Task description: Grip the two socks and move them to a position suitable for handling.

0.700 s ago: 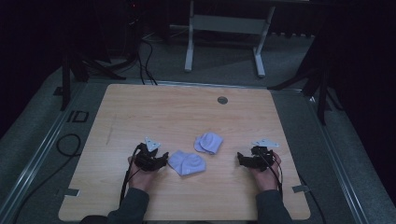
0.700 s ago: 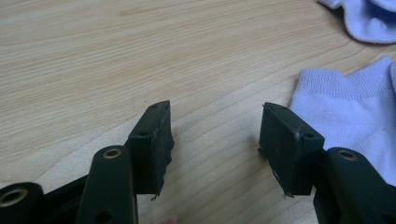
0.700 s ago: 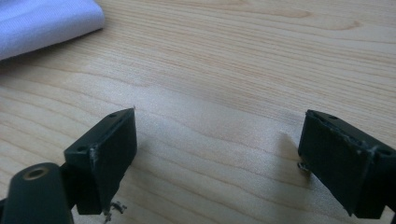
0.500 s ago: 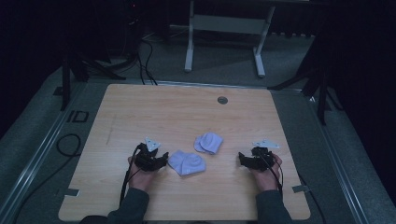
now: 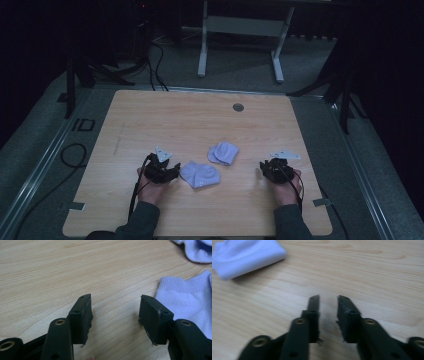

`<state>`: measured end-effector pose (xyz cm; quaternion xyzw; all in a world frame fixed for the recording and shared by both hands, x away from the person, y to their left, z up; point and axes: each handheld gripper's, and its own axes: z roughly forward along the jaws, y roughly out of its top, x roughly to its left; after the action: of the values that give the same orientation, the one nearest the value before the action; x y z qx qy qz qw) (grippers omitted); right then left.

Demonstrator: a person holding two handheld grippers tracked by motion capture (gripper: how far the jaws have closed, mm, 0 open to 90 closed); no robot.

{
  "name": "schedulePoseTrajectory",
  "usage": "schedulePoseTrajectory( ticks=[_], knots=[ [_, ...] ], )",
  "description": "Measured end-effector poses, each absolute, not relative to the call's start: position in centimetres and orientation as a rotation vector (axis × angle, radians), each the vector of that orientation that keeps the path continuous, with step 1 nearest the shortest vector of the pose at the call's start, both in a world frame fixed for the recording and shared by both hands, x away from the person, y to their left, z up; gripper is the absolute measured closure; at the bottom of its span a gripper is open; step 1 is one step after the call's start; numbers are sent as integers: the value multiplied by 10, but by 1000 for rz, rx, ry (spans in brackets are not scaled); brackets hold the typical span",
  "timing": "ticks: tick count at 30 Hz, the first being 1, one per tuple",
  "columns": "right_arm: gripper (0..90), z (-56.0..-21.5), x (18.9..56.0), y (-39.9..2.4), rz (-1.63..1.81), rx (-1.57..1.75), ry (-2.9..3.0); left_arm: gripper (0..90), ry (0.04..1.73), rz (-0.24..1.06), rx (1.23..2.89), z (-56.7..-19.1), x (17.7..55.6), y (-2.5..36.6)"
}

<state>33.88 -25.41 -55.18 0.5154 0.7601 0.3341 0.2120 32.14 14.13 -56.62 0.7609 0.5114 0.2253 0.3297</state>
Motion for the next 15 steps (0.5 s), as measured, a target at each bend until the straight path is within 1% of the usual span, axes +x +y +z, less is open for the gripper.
schedulePoseTrajectory(
  ticks=[1,2,5,8,15],
  knots=[
    [827,-549,336,-250,941,1403,2132,438,1339,589,1989,-566,321,141],
    [859,-548,335,-248,946,1386,2144,438,1339,588,1989,-566,321,141],
    [898,-544,332,-240,958,1337,2152,438,1339,589,1986,-566,321,141],
    [899,-542,331,-234,975,1318,2171,438,1338,589,1988,-566,321,141],
    [899,-538,320,-202,1012,1205,2272,438,1338,588,1987,-566,321,141]
  ],
)
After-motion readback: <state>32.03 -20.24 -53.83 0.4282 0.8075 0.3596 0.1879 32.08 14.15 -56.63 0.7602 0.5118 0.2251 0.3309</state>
